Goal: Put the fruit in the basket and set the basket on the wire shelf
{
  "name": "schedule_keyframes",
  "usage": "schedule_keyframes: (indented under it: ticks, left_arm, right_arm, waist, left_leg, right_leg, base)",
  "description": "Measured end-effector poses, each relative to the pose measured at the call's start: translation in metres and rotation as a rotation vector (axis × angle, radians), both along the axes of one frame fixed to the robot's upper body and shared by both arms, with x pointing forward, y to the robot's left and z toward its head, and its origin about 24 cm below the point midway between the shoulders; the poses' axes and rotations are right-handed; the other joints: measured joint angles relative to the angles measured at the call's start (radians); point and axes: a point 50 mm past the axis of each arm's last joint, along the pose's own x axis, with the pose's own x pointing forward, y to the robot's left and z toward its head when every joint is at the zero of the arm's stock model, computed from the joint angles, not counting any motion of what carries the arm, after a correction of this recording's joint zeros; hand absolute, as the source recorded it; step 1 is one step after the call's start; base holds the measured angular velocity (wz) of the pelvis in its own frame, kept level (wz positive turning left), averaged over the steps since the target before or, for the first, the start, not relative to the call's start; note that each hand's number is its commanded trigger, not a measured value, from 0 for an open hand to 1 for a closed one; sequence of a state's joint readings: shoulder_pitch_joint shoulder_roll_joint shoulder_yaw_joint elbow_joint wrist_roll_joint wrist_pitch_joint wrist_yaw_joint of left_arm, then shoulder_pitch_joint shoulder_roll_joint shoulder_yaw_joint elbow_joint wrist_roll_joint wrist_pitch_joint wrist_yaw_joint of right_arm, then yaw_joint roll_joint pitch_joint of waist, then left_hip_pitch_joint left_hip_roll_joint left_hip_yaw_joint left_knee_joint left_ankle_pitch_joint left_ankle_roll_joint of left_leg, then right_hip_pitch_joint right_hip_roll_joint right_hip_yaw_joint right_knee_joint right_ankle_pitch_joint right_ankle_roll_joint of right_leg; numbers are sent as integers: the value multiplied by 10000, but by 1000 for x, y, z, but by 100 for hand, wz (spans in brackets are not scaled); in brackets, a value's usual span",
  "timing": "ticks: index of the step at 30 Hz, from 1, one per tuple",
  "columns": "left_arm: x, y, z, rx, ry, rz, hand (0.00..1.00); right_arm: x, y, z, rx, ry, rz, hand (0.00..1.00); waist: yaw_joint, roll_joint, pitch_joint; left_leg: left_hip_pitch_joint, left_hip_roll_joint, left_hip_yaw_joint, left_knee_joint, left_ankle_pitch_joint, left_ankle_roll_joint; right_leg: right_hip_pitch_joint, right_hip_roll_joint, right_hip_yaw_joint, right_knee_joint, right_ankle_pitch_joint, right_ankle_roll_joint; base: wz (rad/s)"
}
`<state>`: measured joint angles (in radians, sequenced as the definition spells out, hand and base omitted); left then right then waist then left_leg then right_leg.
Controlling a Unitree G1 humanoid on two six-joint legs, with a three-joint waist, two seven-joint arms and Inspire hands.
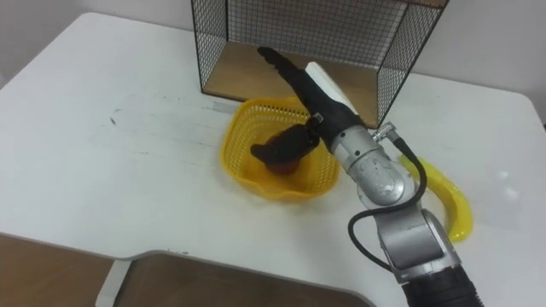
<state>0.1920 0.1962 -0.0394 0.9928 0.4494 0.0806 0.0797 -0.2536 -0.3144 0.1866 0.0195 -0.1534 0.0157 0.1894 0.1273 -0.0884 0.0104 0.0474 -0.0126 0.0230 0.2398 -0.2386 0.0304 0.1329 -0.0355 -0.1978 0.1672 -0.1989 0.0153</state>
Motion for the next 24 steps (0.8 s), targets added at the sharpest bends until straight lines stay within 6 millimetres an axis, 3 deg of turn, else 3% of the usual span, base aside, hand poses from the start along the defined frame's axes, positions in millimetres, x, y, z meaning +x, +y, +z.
schedule_keyframes:
  ticks: [5, 12, 14, 18, 24]
  left_arm:
    - [-1, 2, 0, -13, -99, 374, 0]
    - [-16, 3, 0, 18, 113, 282, 0]
    - [-19, 5, 0, 71, 158, 452, 0]
    - [-30, 10, 1, 181, 337, 834, 0]
    - [-42, 12, 0, 294, 724, 1063, 0]
  right_arm:
    - [3, -26, 16, 1994, -658, -1211, 0]
    - [3, -58, 31, 2871, -1850, -3157, 0]
    - [2, -69, 30, 2981, -1976, -3803, 0]
    - [2, -100, 19, 3160, -1824, -5489, 0]
    - [-2, -127, 4, 3276, -1510, -7276, 0]
  waist:
    - [-76, -2, -17]
    - [-678, 48, -20]
    - [-746, 65, -30]
    - [-980, 62, -142]
    - [-1218, 30, -159]
  left_leg:
    - [150, 2, 57, 12, 0, 0]
    - [214, 13, 87, 35, -2, -2]
    - [261, 15, 90, 36, -2, -2]
    - [319, 3, 91, 7, -1, -1]
    - [326, 14, 178, -7, 3, -4]
  right_leg:
    - [128, -1, 29, 4, 0, 0]
    - [237, 11, 31, 5, 0, 0]
    - [271, 14, 28, 12, 0, 0]
    - [271, 4, 34, 17, 0, 0]
    - [258, 5, 74, 18, 0, 0]
  base:
    - [-1]
    - [-1]
    - [-3]
    - [0]
    - [-3]
